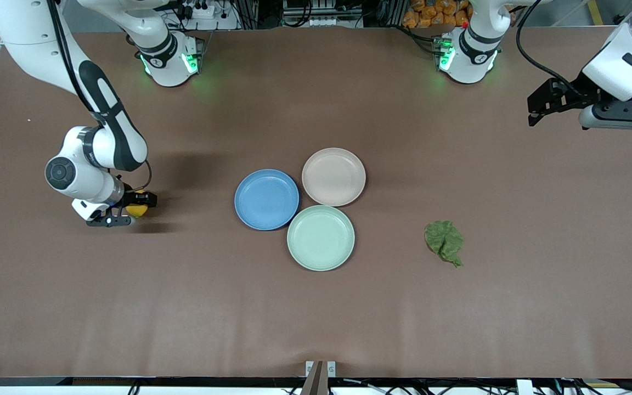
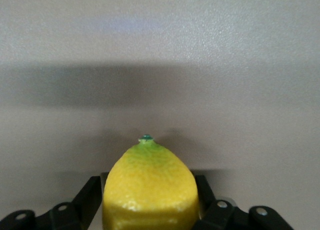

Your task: Pick lemon and lettuce from blue and beige plates

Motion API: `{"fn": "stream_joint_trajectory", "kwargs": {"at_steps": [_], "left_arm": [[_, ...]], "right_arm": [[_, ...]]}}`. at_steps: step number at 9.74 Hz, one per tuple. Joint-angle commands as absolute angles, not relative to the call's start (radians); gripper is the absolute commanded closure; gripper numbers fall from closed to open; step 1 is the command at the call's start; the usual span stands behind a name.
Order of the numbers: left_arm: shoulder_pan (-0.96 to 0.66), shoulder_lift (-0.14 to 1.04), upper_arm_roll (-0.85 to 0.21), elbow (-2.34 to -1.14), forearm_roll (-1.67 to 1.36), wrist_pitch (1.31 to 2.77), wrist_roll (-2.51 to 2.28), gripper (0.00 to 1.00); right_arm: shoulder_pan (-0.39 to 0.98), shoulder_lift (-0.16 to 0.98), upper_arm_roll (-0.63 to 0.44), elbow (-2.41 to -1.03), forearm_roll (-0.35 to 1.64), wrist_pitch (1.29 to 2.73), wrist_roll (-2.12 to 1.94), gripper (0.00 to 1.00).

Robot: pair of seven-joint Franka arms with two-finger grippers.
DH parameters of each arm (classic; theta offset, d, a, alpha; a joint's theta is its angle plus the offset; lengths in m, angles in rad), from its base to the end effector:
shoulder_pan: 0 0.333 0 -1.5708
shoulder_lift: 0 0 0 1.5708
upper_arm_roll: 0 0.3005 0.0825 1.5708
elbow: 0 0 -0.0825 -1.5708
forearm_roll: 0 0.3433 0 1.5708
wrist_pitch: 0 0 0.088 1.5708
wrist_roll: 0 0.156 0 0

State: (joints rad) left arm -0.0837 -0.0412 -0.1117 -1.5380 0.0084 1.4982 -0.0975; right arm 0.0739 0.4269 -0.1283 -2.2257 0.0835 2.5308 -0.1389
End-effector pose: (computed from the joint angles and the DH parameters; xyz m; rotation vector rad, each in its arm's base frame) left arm 0.4852 -0.0958 0.5883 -3.1252 0.1520 -0.0047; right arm 0.5018 -0.0302 0.1443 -3.1345 -0.0338 0.1836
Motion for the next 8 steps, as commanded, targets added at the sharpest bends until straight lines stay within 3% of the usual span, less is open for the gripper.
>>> {"fn": "stream_joint_trajectory", "kwargs": {"at_steps": [1, 5, 8], "left_arm": [[-0.078, -0.031, -0.112, -1.513, 0.002, 1.477, -0.087, 0.00], [-0.080, -0.028, -0.112, -1.512, 0.000, 1.476, -0.086, 0.00], [-0.078, -0.022, -0.110, -1.511, 0.005, 1.476, -0.086, 0.00]], "right_arm": [[0.057, 0.430, -0.115, -2.197, 0.100, 2.507, -0.140, 0.00], [0.052, 0.408, -0.118, -2.034, 0.097, 2.217, -0.141, 0.00], [0.048, 0.347, -0.121, -2.005, 0.091, 2.178, -0.143, 0.00]]}}
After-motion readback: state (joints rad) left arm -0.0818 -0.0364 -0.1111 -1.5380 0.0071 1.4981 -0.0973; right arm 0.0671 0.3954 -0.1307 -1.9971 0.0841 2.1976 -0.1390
